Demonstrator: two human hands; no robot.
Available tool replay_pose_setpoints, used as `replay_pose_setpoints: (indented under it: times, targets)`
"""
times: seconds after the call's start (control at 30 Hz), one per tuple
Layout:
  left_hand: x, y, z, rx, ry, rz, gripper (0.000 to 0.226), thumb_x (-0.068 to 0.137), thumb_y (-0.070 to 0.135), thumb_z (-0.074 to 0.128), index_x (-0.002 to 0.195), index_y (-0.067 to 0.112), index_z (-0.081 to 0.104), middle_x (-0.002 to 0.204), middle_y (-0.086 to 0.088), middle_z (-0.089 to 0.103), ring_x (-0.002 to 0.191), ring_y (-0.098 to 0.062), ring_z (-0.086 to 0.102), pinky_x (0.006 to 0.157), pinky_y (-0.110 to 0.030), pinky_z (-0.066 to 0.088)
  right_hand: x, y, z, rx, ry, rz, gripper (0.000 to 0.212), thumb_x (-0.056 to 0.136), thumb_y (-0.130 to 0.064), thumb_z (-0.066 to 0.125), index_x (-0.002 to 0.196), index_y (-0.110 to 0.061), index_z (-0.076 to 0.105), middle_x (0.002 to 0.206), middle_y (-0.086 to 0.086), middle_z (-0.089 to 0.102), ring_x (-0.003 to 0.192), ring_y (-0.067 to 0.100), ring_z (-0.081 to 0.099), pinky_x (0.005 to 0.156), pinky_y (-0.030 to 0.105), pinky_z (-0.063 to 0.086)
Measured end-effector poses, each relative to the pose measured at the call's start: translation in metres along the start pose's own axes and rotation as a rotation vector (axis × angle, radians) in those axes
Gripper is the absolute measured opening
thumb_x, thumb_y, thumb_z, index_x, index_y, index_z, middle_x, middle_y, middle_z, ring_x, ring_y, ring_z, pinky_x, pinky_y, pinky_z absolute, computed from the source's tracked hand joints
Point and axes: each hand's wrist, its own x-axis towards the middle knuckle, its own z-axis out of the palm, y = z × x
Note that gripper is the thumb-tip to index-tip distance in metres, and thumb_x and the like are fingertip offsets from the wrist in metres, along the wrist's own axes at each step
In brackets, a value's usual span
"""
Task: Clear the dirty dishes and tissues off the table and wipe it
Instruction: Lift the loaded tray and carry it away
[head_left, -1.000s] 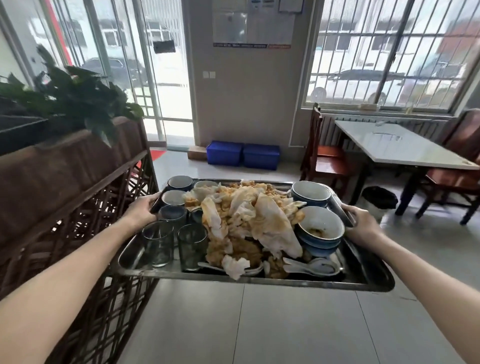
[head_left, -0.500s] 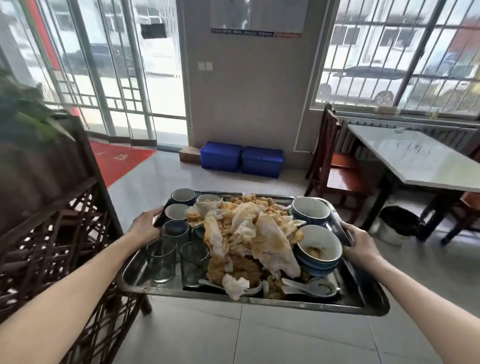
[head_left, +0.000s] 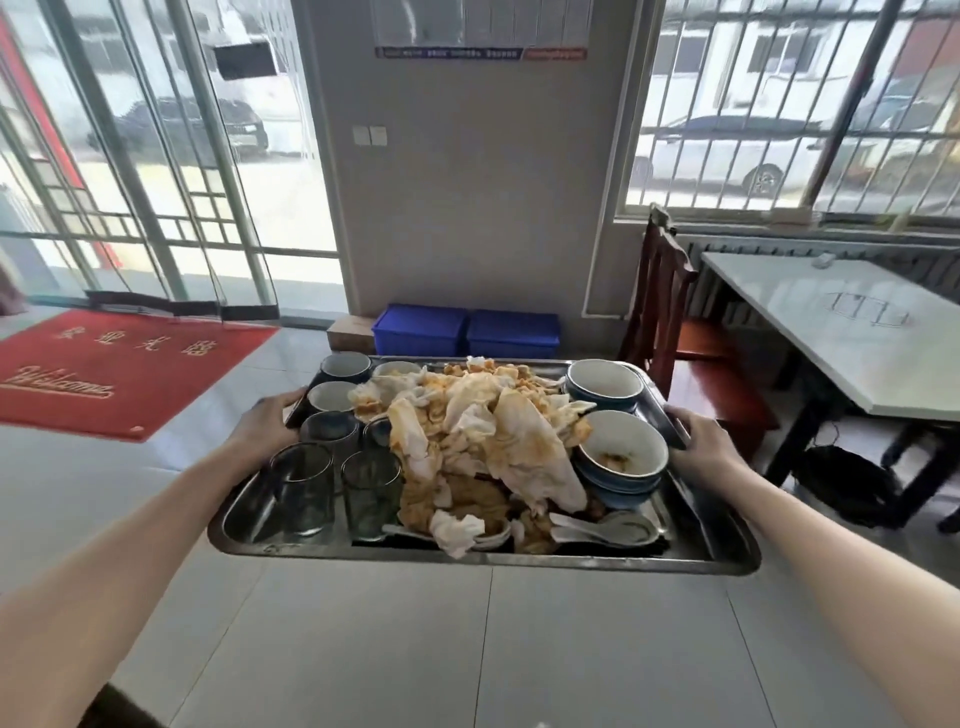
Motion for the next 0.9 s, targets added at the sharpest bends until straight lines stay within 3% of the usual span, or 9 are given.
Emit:
replay_pose_setpoints:
  times: [0.13,0.23,0.4,0.53,0.77,0.9]
  targets:
    - [0.09,0.019,0.033,0.016,0.021,-0.034,0.086,0.055,0.04,0.06,0.136,0.01,0.054,0.126,-0.021,0.061,0.117,-0.034,0.057,0.095,-0.038,0.042,0.107,0.015,0.005,0.029,-0.002,-0.056,0.06,0.074,-0.001,0.072,0.13,-0.01,0.057,0.112,0.015,0.068,0.097,0.016,0.058,0.074,0.016,0.034]
    - [0.159,0.032,0.052,0.03,0.029,-0.058,0.087,0.056,0.041,0.06,0.137,0.01,0.053,0.13,-0.019,0.059,0.119,-0.033,0.056,0.095,-0.037,0.041,0.189,0.025,0.002,0.021,-0.019,-0.065,0.061,0.073,-0.002,0.071,0.131,-0.013,0.056,0.115,0.014,0.067,0.108,0.028,0.061,0.08,0.023,0.037]
    - [0.266,0.047,0.076,0.032,0.029,-0.076,0.087,0.056,0.04,0.061,0.137,0.009,0.053,0.132,-0.017,0.058,0.121,-0.032,0.055,0.094,-0.035,0.04,0.306,0.033,-0.002,0.021,-0.047,-0.087,0.063,0.074,0.0,0.07,0.133,-0.013,0.054,0.118,0.012,0.066,0.112,0.026,0.059,0.086,0.026,0.04]
    - [0.343,0.05,0.095,0.014,0.036,-0.077,0.086,0.056,0.04,0.063,0.136,0.01,0.054,0.132,-0.016,0.059,0.121,-0.032,0.055,0.097,-0.037,0.04,0.384,0.045,0.008,-0.001,-0.028,-0.081,0.063,0.074,0.0,0.069,0.133,-0.014,0.054,0.12,0.013,0.065,0.114,0.029,0.058,0.082,0.023,0.036]
    - [0.501,0.035,0.151,-0.021,0.025,-0.077,0.077,0.063,0.043,0.069,0.134,0.016,0.057,0.126,-0.012,0.063,0.117,-0.031,0.057,0.085,-0.03,0.037,0.539,0.077,0.055,-0.019,-0.051,-0.036,0.062,0.075,-0.008,0.072,0.134,-0.013,0.054,0.122,0.012,0.064,0.115,0.03,0.058,0.086,0.026,0.039]
    - [0.614,0.024,0.173,-0.03,0.027,-0.08,0.064,0.079,0.016,0.079,0.137,0.013,0.053,0.128,-0.015,0.062,0.119,-0.032,0.056,0.086,-0.03,0.037,0.639,0.084,0.079,0.006,-0.057,-0.03,0.062,0.077,-0.009,0.073,0.135,-0.007,0.051,0.127,0.013,0.061,0.119,0.028,0.056,0.098,0.034,0.042]
